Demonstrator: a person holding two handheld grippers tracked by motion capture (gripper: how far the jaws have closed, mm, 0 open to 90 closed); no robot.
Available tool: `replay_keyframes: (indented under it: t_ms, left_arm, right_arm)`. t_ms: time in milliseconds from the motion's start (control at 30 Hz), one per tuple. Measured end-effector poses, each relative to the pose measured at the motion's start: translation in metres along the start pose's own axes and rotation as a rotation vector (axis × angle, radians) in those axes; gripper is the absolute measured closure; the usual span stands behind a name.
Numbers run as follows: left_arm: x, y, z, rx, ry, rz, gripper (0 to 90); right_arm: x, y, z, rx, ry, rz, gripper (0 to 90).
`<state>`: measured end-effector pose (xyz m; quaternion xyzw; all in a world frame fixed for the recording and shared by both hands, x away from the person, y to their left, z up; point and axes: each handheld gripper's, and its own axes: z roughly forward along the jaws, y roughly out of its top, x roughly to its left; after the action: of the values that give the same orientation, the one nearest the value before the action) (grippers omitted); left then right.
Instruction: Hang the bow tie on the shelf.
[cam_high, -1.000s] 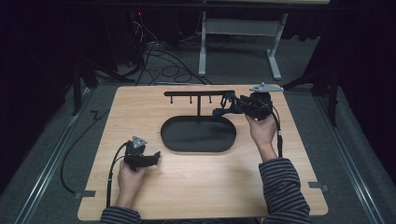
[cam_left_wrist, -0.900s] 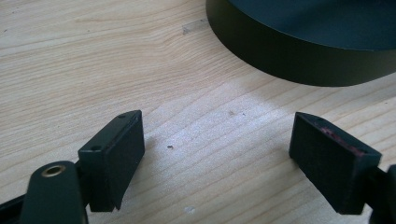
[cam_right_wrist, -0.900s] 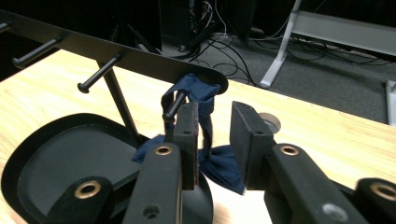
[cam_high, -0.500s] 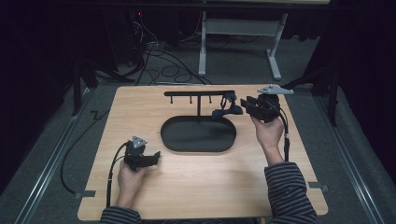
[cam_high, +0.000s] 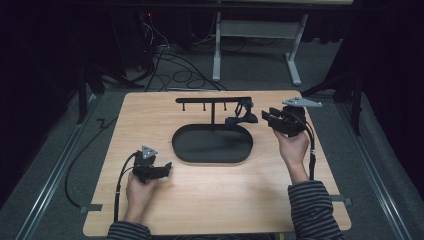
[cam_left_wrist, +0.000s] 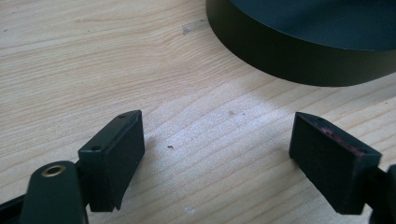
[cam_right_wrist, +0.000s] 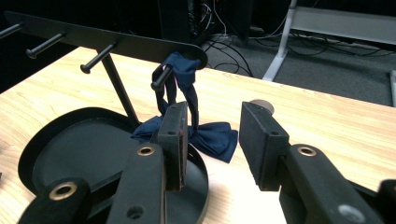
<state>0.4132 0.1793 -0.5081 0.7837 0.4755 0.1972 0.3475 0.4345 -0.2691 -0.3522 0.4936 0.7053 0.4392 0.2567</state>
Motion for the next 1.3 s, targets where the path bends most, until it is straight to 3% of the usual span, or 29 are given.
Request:
replay_keyframes:
  t_ms: [1300]
  left_arm:
    - [0.000,0.000,0.000,0.000,0.003,0.001,18.5]
  right_arm:
    - [-0.014,-0.052,-0.051,-0.034,0.033,0.045,57.9]
